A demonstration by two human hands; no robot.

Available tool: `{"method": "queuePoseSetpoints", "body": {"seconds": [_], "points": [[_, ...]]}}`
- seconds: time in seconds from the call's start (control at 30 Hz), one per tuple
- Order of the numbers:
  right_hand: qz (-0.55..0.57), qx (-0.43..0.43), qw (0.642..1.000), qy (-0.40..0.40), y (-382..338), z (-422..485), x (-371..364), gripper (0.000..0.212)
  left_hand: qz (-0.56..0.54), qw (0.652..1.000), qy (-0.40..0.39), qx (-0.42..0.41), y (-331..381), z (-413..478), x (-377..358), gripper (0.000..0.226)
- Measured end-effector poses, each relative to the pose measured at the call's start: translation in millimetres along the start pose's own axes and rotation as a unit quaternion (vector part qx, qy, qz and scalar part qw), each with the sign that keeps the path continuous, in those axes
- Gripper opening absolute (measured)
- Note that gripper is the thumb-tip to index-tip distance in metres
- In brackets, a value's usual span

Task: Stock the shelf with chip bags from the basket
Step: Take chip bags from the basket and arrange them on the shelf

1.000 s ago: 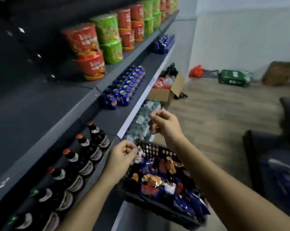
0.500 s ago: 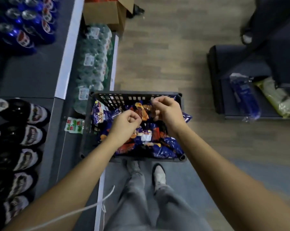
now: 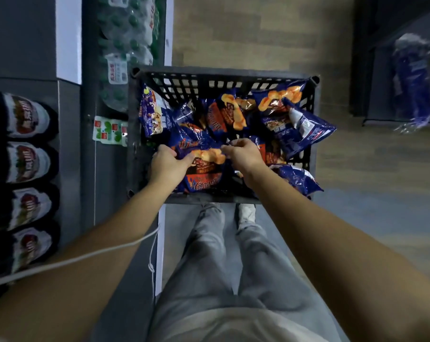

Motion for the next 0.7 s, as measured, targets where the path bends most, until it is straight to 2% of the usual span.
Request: {"method": "queuePoseSetpoints", "body": {"seconds": [0.07, 0.1, 0.2, 0.43, 0.53, 0.7], "points": [[-0.039, -0.023, 0.999, 0.002, 9, 2, -8, 0.05, 0.031, 0.998, -0.054, 0.026, -13, -1, -12, 0.06], [-0.048, -0.033, 0.998, 0.002, 13, 2, -10, 0.054, 0.032, 0.996, -0.083, 0.029, -17, -3, -19, 0.06], [-0.045, -0.041, 0.998, 0.0, 17, 3, -16, 0.048, 0.018, 0.991, -0.13, 0.021, -21, -8, -31, 0.044], [-0.035, -0.026, 0.999, -0.006, 2, -6, -18, 0.07, -0.054, 0.991, -0.121, -0.003, -13, -13, -15, 0.031], [-0.016, -0.005, 1.0, -0.013, -7, -11, -14, 0.063, -0.103, 0.988, -0.114, 0.001, -13, -16, -4, 0.042], [-0.022, 0.06, 0.998, -0.027, -34, -30, 4, 0.053, -0.171, 0.979, -0.11, -0.024, 9, -42, 25, 0.039]]}}
Point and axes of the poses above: each hand's wrist, its own z-axis towards the middle knuckle, its own x-axis out of the back of the hand, y = z × x, the point moved 7 cm from there along z, towards the middle knuckle, and after that the axes turned 14 degrees about y, right-handed, at the moved point
